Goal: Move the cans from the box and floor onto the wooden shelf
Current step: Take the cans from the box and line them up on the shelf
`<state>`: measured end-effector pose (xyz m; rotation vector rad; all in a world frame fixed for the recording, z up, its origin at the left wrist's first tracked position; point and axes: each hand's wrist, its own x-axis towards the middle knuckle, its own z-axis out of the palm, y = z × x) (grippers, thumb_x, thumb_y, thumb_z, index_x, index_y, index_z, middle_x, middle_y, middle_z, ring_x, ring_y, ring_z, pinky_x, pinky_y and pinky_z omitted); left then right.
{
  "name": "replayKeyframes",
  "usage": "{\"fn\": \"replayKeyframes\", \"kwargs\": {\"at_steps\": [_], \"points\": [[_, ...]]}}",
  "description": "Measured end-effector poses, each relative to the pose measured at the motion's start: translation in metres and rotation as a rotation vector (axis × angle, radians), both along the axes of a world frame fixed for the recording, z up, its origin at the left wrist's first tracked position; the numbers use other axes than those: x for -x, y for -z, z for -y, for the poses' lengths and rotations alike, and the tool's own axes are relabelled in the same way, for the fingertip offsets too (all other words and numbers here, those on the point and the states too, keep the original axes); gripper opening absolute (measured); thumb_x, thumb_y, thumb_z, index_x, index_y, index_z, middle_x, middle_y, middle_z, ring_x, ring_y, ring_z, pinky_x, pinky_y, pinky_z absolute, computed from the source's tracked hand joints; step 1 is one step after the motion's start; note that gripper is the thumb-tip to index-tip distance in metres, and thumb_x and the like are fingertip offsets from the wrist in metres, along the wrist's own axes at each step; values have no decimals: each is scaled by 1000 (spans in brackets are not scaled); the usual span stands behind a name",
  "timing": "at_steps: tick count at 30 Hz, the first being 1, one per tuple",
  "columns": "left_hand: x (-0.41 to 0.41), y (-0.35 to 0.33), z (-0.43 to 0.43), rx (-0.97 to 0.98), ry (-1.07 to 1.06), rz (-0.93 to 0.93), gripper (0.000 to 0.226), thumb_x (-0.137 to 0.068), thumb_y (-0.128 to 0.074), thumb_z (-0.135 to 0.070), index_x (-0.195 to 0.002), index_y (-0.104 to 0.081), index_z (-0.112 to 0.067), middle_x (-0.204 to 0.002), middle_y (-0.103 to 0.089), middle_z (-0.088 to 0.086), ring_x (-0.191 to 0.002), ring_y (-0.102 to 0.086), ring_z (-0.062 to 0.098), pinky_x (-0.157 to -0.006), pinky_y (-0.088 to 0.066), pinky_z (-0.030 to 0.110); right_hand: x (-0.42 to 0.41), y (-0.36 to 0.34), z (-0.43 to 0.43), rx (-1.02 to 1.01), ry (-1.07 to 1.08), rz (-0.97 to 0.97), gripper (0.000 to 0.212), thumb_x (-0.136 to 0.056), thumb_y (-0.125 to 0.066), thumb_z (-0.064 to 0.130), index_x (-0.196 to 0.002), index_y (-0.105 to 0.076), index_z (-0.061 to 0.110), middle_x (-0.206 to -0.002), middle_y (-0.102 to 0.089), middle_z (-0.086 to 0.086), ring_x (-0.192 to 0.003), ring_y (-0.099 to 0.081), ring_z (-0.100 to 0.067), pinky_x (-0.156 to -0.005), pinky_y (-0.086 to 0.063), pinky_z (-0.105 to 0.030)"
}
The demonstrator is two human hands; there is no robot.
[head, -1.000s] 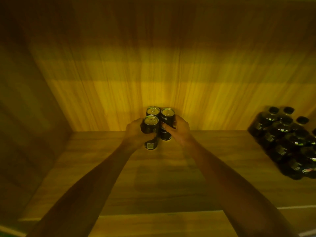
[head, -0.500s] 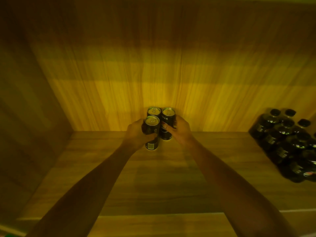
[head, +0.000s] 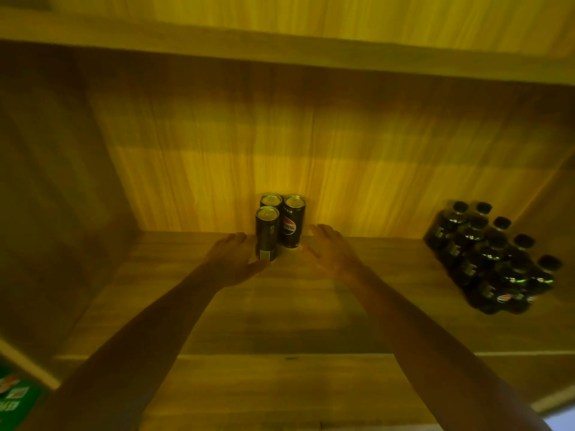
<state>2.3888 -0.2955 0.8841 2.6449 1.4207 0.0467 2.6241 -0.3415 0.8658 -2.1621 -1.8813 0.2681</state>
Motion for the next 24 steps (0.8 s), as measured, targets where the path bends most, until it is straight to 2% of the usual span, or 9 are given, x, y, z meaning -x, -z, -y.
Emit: {"fn": "replayKeyframes", "kwargs": {"at_steps": [2,5,9,13,19,21,24], "points": [[1,1,20,-32,51,-54,73,-93,-36,-64,-150,-28,-19,-148,-42,14,-136,-41,30,-111,-34,46,1,0,21,32,-59,96,68,-100,-44,54,-157,-24,22,-164,-20,-14,-149,-23,-35,-116,-28,-52],[3,3,45,-90,96,-101,87,-86,-20,-75,-150,-29,-17,-147,-43,14,-133,-43,31,-111,-35,45,3,1,49,-5,-121,205,68,-99,-42,57,-156,-26,23,-163,-23,-11,-147,-26,-35,-115,-30,-51],[5,6,76,-130,116,-88,77,-93,-33,-65,-150,-28,-14,-147,-44,15,-133,-43,31,-110,-35,44,8,2,80,-13,-174,267,68,-99,-41,59,-155,-27,24,-164,-21,-10,-148,-23,-34,-116,-28,-53],[12,13,112,-145,122,-86,74,-94,-37,-62,-151,-27,-16,-144,-46,14,-131,-44,32,-108,-35,42,16,7,114,26,-164,290,72,-98,-40,60,-158,-21,24,-166,-16,-10,-151,-17,-33,-119,-23,-54],[31,30,160,-73,143,-46,83,-87,-29,-70,-151,-28,-17,-146,-44,14,-135,-40,32,-110,-30,42,36,21,180,-20,-134,246,71,-97,-46,59,-156,-29,23,-162,-25,-9,-147,-24,-33,-115,-28,-50],[36,41,175,-60,163,-11,81,-87,-33,-68,-150,-31,-17,-145,-45,13,-134,-42,32,-110,-32,43,43,32,205,-17,-110,251,69,-97,-45,59,-154,-32,22,-161,-28,-10,-146,-28,-35,-113,-29,-50],[48,64,205,-71,189,-19,85,-84,-27,-72,-148,-35,-17,-145,-48,12,-131,-46,33,-107,-36,43,56,53,241,-13,-99,291,68,-97,-43,61,-154,-32,25,-160,-31,-7,-144,-33,-35,-111,-35,-51]]}}
